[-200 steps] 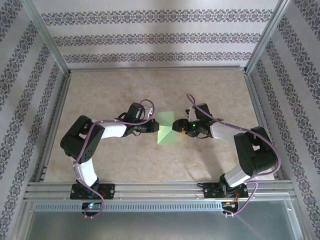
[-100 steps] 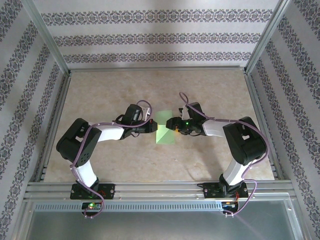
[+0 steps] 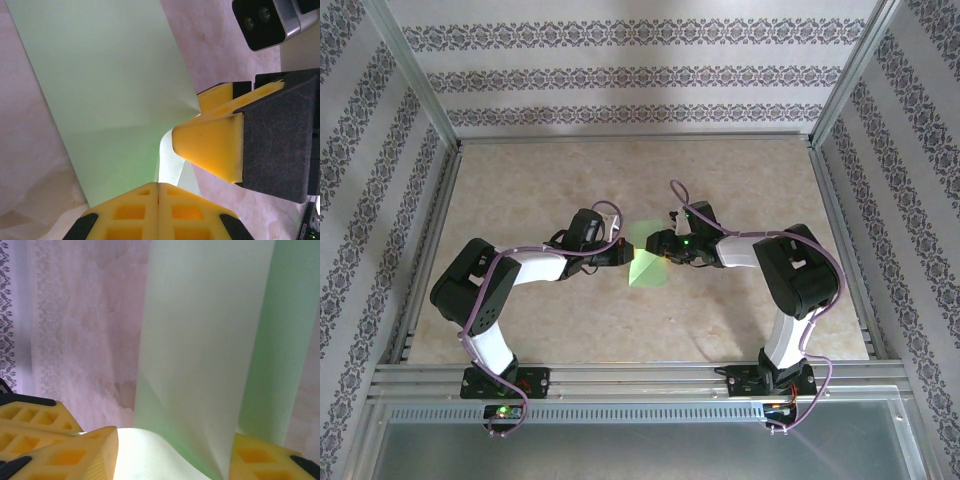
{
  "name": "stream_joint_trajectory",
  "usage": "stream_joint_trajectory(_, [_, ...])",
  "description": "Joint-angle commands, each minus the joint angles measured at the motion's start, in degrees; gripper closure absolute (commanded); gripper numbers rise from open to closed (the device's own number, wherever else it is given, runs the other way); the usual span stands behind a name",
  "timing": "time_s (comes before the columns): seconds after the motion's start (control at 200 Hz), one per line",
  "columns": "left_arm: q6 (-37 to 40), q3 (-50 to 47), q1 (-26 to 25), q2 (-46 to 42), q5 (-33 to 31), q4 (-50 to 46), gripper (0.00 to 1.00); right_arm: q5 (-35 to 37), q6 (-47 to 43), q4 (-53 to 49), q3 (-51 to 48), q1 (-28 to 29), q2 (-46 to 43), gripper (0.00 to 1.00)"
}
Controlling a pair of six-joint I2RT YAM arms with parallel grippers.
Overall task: Fold a paper plane with a square sheet of paper (fold left side to right side)
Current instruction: Turn over the paper at the center of the table.
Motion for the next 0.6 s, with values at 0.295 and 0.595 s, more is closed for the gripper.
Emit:
stream_joint_trajectory(0.295, [0.34, 0.12, -0.01, 1.84, -1.63, -0.72, 0.90, -0.89, 0.30, 2.27, 1.51, 0.85, 1.06, 0.55])
stream_joint_trajectory(0.595, [0.60, 0.61, 0.10, 2.58, -1.72, -1.06, 0.89, 0.18, -0.83, 0.73, 2.09, 1.13, 1.25, 0.76])
